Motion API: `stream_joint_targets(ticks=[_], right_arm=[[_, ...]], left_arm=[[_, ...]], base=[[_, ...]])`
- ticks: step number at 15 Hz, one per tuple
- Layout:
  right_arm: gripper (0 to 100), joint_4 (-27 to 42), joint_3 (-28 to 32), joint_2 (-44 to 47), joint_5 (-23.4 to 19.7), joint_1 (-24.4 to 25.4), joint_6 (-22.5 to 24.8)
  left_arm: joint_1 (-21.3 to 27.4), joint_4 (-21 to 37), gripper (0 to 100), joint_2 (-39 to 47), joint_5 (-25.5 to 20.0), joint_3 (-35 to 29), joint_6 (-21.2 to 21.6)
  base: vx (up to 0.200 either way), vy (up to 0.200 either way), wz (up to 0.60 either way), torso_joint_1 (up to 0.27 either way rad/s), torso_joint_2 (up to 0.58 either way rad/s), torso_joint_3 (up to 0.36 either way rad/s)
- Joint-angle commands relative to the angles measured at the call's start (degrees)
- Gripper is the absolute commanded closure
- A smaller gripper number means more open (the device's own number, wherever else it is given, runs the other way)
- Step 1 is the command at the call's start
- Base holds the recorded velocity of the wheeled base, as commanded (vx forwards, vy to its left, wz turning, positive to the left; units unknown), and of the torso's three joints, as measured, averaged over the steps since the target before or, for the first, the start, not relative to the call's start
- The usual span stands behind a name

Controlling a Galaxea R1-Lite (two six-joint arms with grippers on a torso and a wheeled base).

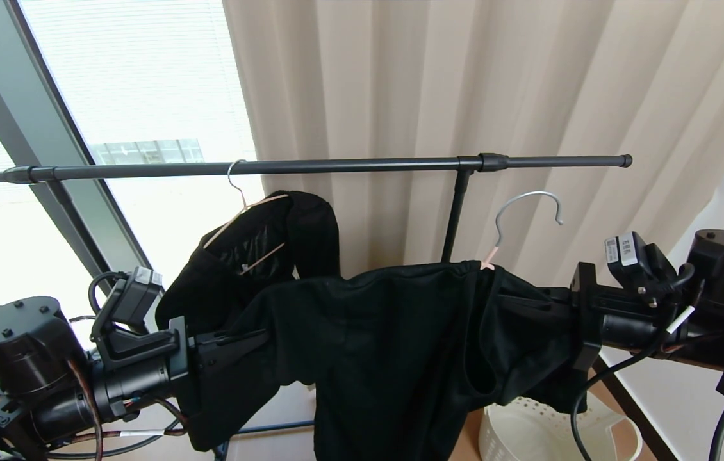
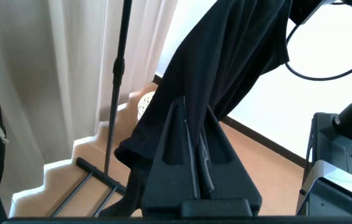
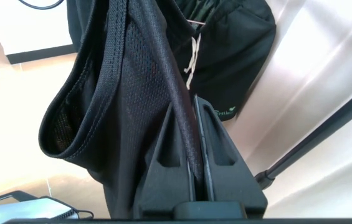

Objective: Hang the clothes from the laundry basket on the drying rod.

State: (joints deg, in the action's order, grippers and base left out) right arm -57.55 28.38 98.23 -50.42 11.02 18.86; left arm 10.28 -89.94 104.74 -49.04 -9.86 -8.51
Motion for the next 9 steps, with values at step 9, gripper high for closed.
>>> stream_joint_targets(ticks=[9], right_arm=[[100,-0.8,0.3,-0.2,-0.1,-2.7,0.0]], left_arm=[[-3.5,-0.1,100,1.1,-0.1,-0.6,-1.0]], base=[[0.000,0.000,0.00,0.000,0.00,0.000]])
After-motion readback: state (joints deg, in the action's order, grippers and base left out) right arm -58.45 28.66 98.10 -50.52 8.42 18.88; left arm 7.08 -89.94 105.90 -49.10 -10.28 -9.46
